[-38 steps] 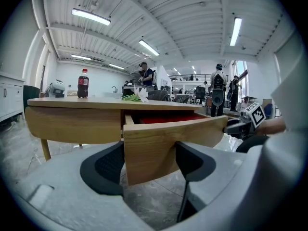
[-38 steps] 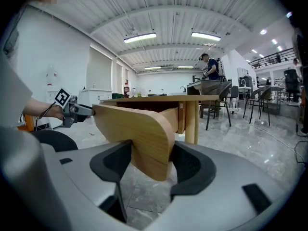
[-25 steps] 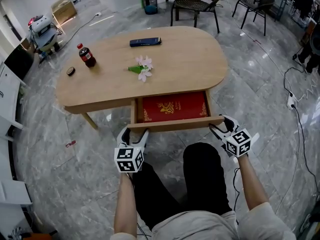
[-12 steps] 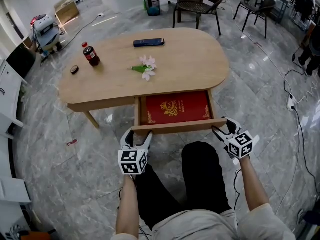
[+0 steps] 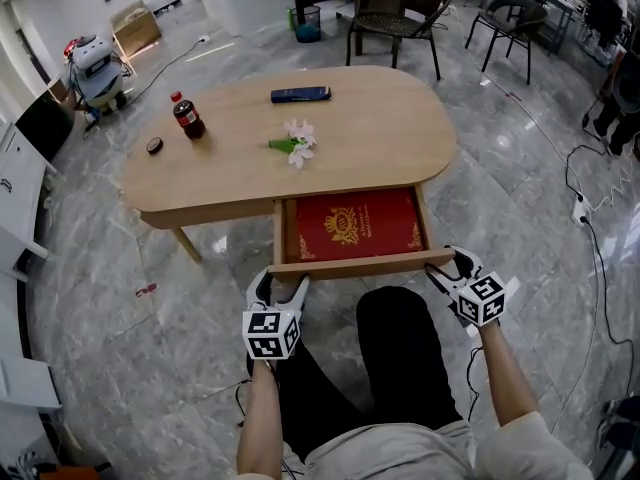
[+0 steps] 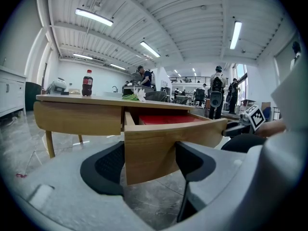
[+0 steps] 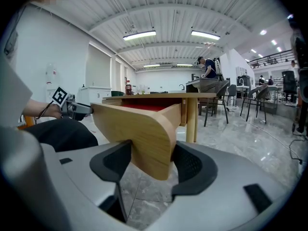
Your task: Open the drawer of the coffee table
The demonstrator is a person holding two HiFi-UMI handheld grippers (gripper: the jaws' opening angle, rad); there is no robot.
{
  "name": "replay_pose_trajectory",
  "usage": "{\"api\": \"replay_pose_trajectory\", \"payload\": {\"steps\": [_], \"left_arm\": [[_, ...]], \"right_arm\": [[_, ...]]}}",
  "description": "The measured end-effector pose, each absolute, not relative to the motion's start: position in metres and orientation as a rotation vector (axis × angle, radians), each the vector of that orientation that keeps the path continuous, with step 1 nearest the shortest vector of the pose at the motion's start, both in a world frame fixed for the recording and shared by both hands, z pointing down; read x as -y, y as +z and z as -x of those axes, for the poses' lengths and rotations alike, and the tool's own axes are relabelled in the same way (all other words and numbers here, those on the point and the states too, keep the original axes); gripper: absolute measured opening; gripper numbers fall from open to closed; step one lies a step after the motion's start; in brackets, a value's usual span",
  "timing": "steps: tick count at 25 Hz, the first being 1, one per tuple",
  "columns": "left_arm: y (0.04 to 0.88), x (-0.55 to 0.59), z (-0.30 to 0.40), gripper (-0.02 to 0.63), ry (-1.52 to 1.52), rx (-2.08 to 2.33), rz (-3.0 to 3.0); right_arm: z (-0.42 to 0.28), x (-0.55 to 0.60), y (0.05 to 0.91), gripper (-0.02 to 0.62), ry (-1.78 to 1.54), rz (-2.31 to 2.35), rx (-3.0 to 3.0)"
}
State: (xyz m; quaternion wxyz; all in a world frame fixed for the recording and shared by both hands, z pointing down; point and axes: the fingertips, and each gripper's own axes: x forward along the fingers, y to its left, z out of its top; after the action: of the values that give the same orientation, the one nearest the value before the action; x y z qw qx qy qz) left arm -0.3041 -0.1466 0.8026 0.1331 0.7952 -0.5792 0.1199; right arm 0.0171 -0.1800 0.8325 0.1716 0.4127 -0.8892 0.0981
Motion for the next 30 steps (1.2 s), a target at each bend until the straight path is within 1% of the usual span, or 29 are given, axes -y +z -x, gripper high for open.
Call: {"api": "replay_pose_trajectory", "payload": {"steps": [19, 30], "left_arm": [[0.83, 0.131, 0.302, 0.327, 0.401, 1.663, -2.253], [0.834, 0.128, 0.3, 0.327, 0.415, 1.666, -2.221]], "right_arm": [[-0.017, 0.167, 0.859, 0.281, 0.286, -1.155, 2.512], [-0.018, 0.168, 0.861, 0.281, 0.24, -1.167, 2.569]]}}
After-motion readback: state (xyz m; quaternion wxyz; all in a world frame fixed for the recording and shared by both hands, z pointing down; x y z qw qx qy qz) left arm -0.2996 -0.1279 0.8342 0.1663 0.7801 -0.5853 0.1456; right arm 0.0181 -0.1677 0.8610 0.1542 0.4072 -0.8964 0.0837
